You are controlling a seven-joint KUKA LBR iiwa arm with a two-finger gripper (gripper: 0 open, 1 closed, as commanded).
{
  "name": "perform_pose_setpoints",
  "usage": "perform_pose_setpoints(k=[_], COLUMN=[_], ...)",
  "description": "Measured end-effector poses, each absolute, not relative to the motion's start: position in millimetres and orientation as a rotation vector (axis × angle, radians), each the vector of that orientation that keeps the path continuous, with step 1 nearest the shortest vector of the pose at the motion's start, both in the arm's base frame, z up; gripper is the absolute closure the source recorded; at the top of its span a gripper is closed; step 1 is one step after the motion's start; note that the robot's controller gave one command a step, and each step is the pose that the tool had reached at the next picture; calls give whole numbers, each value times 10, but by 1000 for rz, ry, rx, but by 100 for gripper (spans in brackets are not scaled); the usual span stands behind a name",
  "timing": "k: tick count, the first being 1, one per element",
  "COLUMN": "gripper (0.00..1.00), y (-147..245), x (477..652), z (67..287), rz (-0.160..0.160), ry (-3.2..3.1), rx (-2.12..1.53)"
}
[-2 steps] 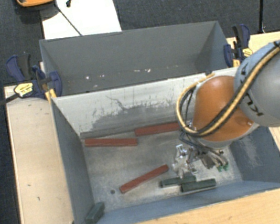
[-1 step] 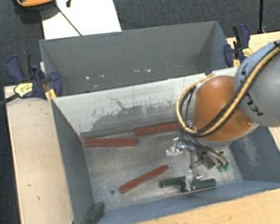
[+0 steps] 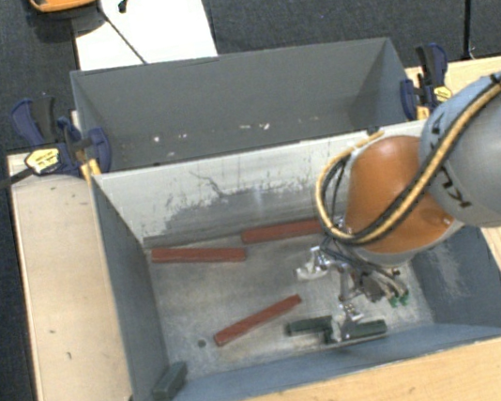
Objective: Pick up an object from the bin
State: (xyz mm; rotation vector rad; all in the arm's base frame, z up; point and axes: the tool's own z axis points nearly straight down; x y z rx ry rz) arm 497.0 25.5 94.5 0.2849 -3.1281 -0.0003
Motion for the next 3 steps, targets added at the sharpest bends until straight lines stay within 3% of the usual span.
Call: perform_pose_setpoints(k=[1,2,3], gripper=[100,100,100], y=[414,414,256], x=[4843,4844,5024], z=[789,790,2444], rz=[2,2,1], ry=[-3129,-3129,-3134], rx=[275,277,321])
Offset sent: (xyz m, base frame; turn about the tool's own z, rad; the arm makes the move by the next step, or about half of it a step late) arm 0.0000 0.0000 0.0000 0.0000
